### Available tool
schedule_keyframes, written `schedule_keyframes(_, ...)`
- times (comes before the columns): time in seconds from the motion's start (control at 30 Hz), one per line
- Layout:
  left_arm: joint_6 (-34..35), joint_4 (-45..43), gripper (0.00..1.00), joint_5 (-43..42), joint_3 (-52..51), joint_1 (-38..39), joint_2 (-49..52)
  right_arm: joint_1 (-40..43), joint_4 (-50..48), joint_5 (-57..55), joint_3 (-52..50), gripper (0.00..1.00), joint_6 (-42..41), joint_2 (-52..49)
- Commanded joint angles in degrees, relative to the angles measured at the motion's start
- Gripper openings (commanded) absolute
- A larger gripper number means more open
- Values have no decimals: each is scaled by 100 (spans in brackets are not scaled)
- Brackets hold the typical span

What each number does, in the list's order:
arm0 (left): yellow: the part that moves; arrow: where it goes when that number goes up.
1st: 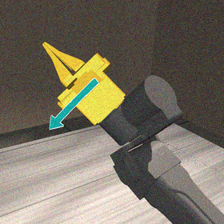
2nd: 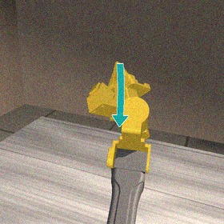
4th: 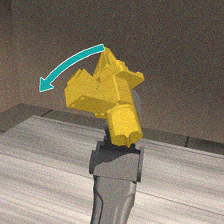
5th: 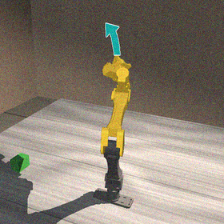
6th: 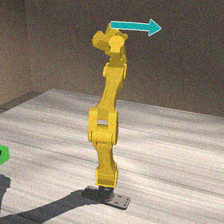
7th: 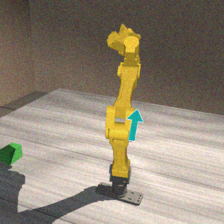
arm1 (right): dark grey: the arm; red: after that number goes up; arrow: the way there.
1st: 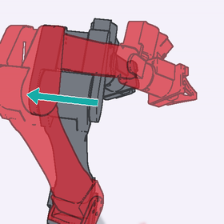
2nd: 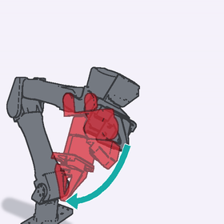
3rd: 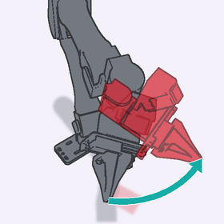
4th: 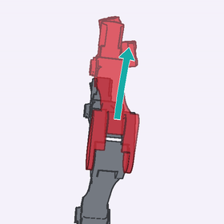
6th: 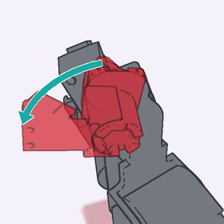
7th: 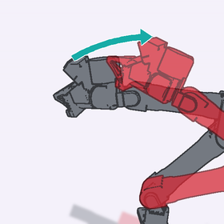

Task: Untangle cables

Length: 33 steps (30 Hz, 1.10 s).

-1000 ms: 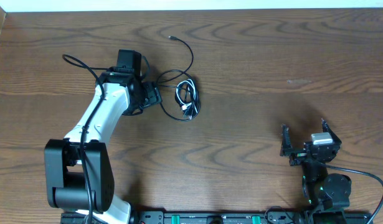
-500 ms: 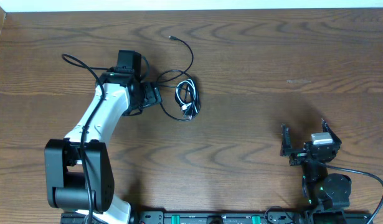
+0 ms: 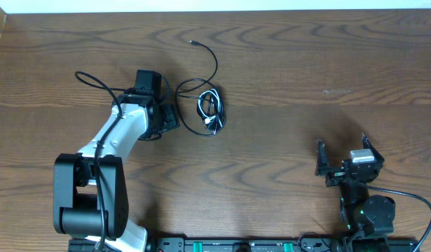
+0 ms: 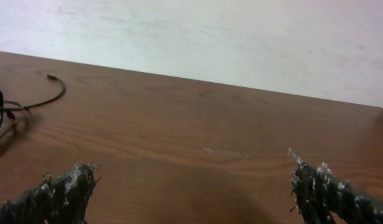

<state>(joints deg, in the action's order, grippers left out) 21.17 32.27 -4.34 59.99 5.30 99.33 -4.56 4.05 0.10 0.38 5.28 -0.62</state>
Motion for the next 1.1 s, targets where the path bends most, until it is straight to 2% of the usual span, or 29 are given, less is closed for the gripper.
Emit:
schedule_keyframes(0.0, -7, 28, 68, 55, 76, -9, 52, 35, 22, 9, -9, 99, 59, 31)
schedule_keyframes(0.1, -7, 363, 79, 57, 354, -9, -63, 35, 24, 9, -7, 99, 59, 31)
schedule_keyframes(0.27, -7, 256, 93, 267, 358, -13, -170, 35, 24, 9, -9, 99, 59, 20)
schedule_keyframes(0.43, -7, 168, 99, 938, 356, -13, -166, 35, 24, 9, -9, 99, 59, 20)
schedule_keyframes(0.77, -4, 114, 100, 933, 98, -7, -79, 35, 24, 9, -9, 99, 59, 20)
schedule_keyframes(0.9, -4, -26, 89, 933, -81, -7, -79, 35, 24, 9, -7, 99, 59, 20)
schedule_keyframes(1.07, -4, -28, 85, 933, -118, -7, -74, 35, 24, 9, -9, 99, 59, 20)
